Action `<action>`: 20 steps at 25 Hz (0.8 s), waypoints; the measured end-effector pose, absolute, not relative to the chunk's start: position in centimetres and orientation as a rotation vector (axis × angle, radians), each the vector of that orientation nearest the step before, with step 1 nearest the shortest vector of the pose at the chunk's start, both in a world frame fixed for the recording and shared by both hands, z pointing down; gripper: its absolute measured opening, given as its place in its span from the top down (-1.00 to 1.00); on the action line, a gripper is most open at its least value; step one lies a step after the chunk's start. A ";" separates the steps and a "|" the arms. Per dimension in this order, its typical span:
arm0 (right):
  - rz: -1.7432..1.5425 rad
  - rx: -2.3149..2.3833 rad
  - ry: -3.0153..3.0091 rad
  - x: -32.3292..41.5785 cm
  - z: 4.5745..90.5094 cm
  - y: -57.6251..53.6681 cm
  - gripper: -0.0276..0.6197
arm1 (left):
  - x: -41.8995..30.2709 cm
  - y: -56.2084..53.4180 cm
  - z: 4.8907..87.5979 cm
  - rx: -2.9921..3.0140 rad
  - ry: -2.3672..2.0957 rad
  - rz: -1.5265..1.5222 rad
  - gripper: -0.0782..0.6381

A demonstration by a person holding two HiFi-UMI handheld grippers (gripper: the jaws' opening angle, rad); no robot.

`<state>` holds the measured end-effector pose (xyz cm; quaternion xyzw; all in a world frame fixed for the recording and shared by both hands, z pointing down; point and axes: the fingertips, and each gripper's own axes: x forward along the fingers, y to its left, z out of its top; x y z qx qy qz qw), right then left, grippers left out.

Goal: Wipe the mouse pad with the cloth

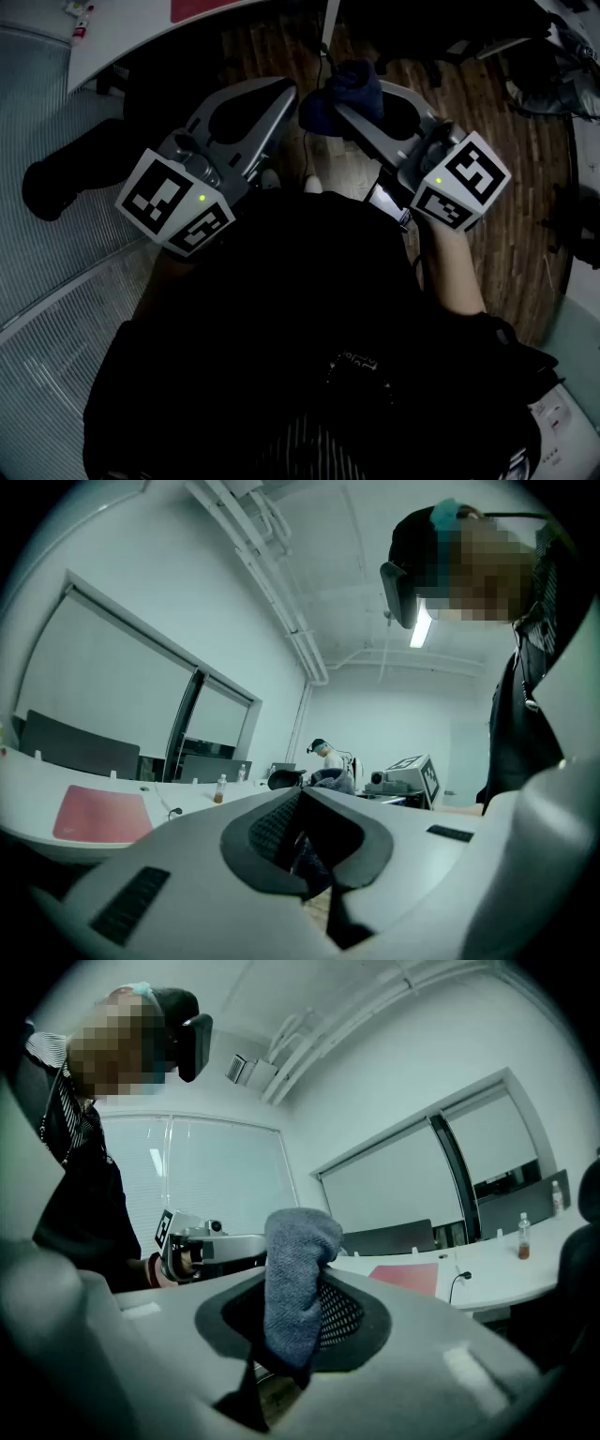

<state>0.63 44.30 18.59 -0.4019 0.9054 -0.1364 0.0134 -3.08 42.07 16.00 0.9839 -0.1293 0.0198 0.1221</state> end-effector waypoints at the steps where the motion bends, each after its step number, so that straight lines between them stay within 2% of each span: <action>1: -0.421 -1.253 2.819 0.7 18.5 44.3 0.63 | -3.1 42.1 15.8 2.871 -0.365 0.047 0.78; 8: -0.432 -1.249 2.811 1.2 17.9 44.8 0.63 | -2.9 42.4 14.9 2.898 -0.328 0.054 0.78; 20: -0.441 -1.262 2.711 3.9 19.4 46.1 0.62 | -2.3 42.6 18.1 2.997 -0.290 0.305 0.78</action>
